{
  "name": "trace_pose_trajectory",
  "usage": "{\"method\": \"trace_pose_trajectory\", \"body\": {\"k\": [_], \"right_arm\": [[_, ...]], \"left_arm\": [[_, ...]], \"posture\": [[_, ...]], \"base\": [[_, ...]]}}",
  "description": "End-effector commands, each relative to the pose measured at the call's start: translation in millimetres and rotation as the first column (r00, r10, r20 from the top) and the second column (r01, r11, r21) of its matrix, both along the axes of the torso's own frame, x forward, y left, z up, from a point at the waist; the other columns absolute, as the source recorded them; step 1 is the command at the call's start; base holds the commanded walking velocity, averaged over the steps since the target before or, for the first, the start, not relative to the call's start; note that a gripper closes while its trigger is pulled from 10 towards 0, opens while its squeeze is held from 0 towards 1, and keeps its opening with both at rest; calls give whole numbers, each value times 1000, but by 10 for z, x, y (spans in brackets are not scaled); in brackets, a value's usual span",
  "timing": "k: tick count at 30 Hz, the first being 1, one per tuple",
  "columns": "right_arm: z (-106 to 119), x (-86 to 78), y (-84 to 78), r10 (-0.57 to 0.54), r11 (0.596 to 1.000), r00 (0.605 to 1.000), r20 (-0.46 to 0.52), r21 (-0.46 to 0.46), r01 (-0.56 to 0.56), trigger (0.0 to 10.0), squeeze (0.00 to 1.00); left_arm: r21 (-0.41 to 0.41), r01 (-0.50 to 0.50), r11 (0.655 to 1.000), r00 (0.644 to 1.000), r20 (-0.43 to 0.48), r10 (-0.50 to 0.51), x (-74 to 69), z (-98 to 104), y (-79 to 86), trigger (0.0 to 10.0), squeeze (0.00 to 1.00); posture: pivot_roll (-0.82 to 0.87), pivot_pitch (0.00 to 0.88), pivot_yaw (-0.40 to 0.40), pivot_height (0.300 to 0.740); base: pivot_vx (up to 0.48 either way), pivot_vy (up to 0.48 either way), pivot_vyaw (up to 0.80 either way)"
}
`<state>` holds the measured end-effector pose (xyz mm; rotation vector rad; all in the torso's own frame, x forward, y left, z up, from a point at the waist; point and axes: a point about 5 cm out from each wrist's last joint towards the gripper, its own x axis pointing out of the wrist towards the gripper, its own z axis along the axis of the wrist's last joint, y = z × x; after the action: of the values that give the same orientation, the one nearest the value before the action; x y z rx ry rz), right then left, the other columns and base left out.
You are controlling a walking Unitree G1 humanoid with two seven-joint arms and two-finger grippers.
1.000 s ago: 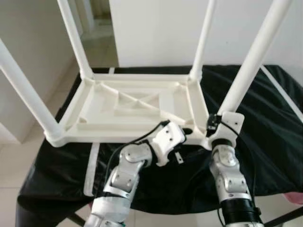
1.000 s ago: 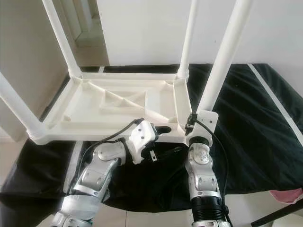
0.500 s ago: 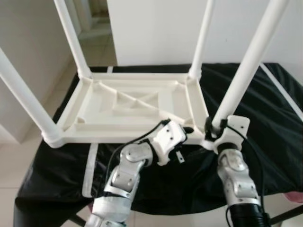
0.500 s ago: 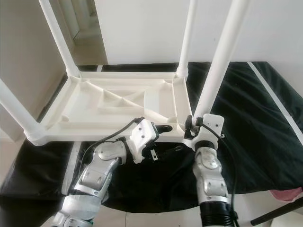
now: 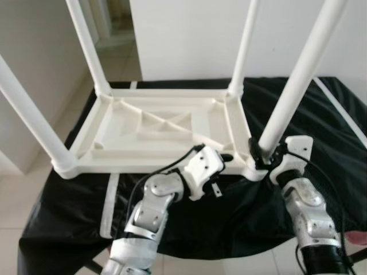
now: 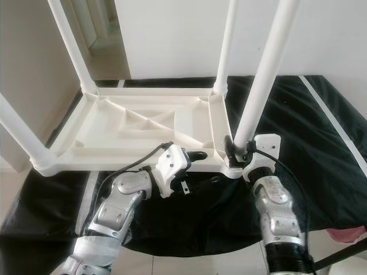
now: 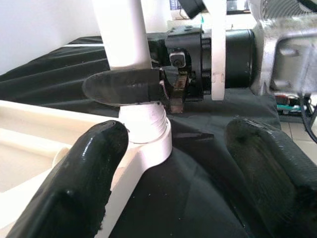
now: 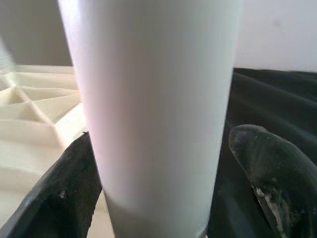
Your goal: Building children table
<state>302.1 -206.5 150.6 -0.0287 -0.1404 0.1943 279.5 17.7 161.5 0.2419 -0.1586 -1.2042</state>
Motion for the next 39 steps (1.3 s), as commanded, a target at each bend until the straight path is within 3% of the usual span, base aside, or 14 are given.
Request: {"method": "trace_pose_trajectory", "body": {"k": [1, 9, 23, 24, 27, 28, 36, 37, 38, 39], "right_arm": [[-10, 9, 9, 40, 999, 999, -4, 3, -40, 10000, 0], [-6, 108, -21, 233, 967, 970, -68, -91, -239, 10000, 0], [-70, 232, -21, 350, 916, 924, -151, -154, -372, 10000, 0], [-86, 243, -10, 369, 905, 915, -165, -158, -394, 8902, 0], [-98, 252, -12, 373, 903, 912, -168, -161, -399, 8902, 0], [-118, 248, -14, 384, 897, 906, -176, -159, -411, 0, 0], [-177, 245, -52, 387, 895, 901, -194, -156, -418, 0, 0], [-185, 242, -56, 384, 897, 902, -199, -153, -416, 588, 0], [-203, 244, -60, 389, 896, 897, -209, -140, -421, 10000, 0], [-207, 245, -60, 391, 896, 896, -211, -136, -423, 10000, 0]], "left_arm": [[-26, -101, 995, 995, 23, 101, 35, 22, 25, 10000, 0], [-26, -86, 996, 996, 28, 86, 46, 38, 0, 10000, 0], [-24, -62, 998, 998, 31, 62, 23, 49, -3, 10000, 0], [-20, -54, 998, 998, 30, 54, 14, 39, -6, 10000, 0], [-14, -52, 999, 998, 33, 52, 14, 28, -7, 10000, 0], [-10, -52, 999, 998, 38, 53, 15, 28, -9, 10000, 0], [-15, -56, 998, 998, 38, 57, 4, 22, -12, 10000, 0], [-12, -56, 998, 998, 38, 56, -1, 17, -12, 10000, 0], [-11, -55, 998, 998, 37, 55, -4, 12, -12, 10000, 0], [-10, -55, 998, 998, 37, 55, -4, 11, -13, 10000, 0]], "posture": [[-73, 0, 23, 740], [-77, 0, 30, 740], [-61, 0, 22, 740], [-60, 0, 20, 740], [-60, 0, 19, 740], [-57, 0, 13, 740], [-62, 0, 13, 740], [-65, 0, 15, 740], [-65, 0, 15, 740], [-65, 0, 15, 740]], "base": [[0, 0, 0], [0, 0, 0], [0, 0, 0], [0, 0, 0], [0, 0, 0], [0, 0, 0], [0, 0, 0], [0, 0, 0], [0, 0, 0], [0, 0, 0]]}}
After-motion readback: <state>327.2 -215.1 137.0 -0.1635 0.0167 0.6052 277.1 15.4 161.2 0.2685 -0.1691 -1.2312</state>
